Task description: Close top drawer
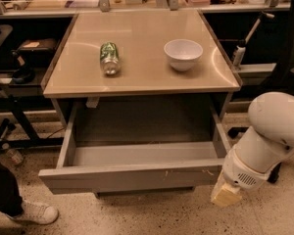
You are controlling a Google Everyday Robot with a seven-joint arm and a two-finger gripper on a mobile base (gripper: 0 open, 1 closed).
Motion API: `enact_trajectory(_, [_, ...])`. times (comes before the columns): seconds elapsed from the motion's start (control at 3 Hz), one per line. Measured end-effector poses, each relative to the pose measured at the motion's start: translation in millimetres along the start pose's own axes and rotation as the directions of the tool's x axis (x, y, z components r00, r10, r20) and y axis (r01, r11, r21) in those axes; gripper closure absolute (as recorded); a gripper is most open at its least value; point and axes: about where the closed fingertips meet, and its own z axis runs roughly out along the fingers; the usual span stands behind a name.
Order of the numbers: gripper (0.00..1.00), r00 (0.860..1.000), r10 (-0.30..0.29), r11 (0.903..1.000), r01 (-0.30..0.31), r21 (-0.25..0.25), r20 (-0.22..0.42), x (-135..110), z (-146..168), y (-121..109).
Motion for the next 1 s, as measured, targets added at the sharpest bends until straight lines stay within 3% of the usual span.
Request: enact_trajectory(1.0, [1.0,0.997,-0.029,0.9991,0.026,0.034,0.072,-48.6,11.8,-51.2])
